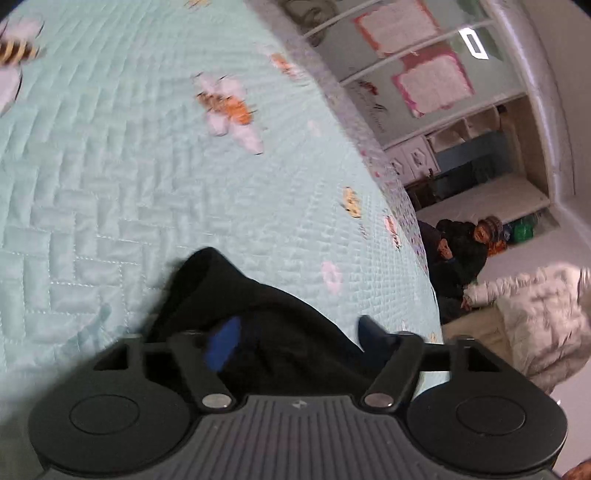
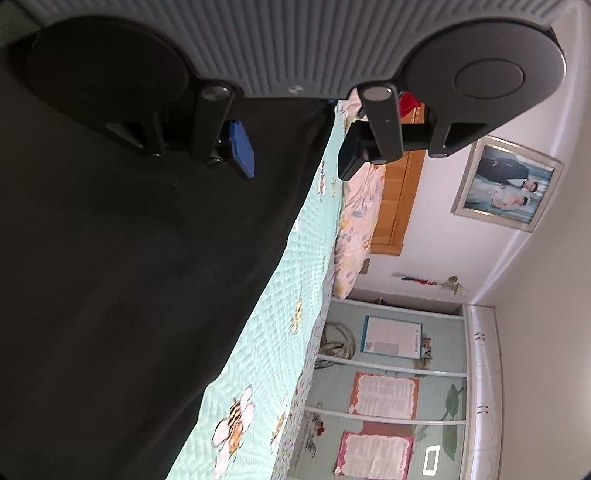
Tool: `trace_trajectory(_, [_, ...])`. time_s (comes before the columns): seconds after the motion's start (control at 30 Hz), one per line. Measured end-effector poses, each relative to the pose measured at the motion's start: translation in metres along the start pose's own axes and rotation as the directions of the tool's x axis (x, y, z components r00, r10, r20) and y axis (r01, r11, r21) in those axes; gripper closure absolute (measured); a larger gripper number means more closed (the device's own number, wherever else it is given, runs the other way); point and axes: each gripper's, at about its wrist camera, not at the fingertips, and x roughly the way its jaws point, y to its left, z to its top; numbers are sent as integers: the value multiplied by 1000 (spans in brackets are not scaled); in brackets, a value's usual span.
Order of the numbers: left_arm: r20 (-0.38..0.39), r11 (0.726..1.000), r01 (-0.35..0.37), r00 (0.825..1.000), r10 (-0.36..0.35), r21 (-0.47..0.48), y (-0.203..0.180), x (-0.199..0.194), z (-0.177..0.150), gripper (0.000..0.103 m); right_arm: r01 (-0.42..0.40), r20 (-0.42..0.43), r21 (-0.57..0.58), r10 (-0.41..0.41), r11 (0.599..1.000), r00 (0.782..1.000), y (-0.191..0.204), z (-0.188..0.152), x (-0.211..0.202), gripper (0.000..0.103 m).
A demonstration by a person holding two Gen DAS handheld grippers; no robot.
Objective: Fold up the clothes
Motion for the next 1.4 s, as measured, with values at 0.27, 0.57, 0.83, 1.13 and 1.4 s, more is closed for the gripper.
trace_trajectory(0.27, [-218, 976, -2, 975, 51, 218, -39, 17, -58, 24, -77, -300, -267, -7, 960, 954, 52, -52, 36, 47])
trace_trajectory(0.57, [-216, 926, -69, 963, 158, 372, -72, 8, -76, 20, 87, -210, -446, -199, 891, 957, 53, -49, -2, 48])
trace_trajectory(0.83, [-174, 719, -270, 861, 478, 640, -94, 59, -104, 19, 406, 123, -444, -395, 799, 911, 8, 42, -105, 49])
trace_trajectory(1.13, [-143, 665, -303, 837, 528, 683, -90, 73, -115, 12, 498, 437, -181, -384, 848, 813, -48, 116, -258, 52])
trace_trajectory(1.4, [-109, 631, -345, 817, 566, 695, -97, 79, -123, 9, 583, 568, -173, -404, 794, 717, -35, 137, -255, 51])
